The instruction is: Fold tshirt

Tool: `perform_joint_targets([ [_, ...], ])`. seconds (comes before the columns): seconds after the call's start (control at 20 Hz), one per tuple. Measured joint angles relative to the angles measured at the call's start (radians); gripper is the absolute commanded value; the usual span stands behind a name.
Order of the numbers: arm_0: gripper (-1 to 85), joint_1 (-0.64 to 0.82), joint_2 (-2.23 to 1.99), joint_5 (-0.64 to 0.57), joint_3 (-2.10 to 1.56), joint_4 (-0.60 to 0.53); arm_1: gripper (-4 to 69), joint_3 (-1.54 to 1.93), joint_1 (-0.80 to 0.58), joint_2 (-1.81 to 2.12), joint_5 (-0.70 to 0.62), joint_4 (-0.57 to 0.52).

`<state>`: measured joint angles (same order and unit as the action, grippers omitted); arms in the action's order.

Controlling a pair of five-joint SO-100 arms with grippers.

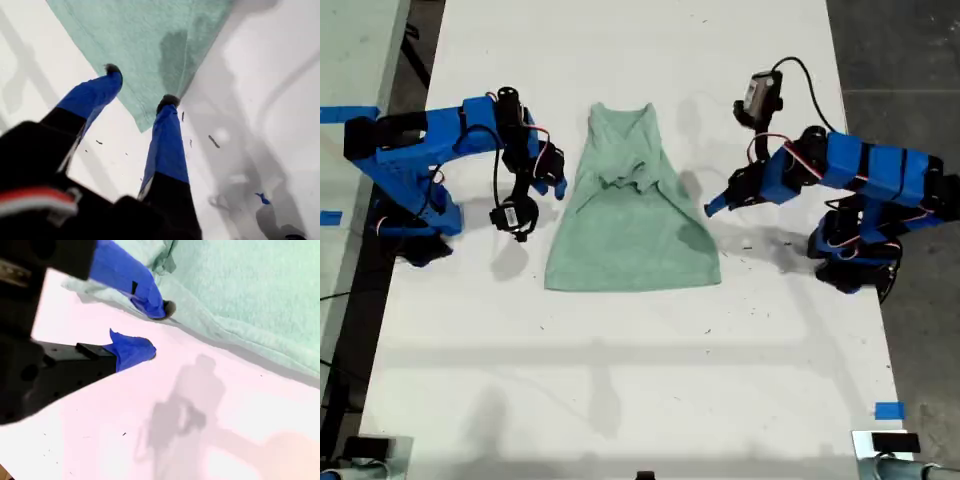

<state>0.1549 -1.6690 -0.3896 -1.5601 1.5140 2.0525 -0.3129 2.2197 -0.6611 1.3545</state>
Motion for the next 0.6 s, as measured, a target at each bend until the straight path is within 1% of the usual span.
perform_joint_targets([
  [0.1, 8.4, -0.006, -0.002, 0.003, -0.009, -0.008, 22.4, 0.003, 0.025, -0.038, -0.017, -0.005],
  [0.25, 8.4, -0.008, -0.002, 0.003, -0.046, -0.034, 22.4, 0.100, 0.060, -0.072, -0.032, -0.089],
  [0.4, 8.4, -0.008, -0.008, 0.003, -0.048, -0.029, 21.1, 0.219, 0.092, -0.112, -0.032, -0.221],
  [0.5, 8.4, -0.008, -0.014, 0.003, -0.048, -0.029, 20.1, 0.299, 0.101, -0.155, -0.031, -0.334],
  [0.6, 8.4, -0.008, -0.014, 0.003, -0.048, -0.028, 16.8, 0.365, 0.101, -0.210, -0.021, -0.442],
])
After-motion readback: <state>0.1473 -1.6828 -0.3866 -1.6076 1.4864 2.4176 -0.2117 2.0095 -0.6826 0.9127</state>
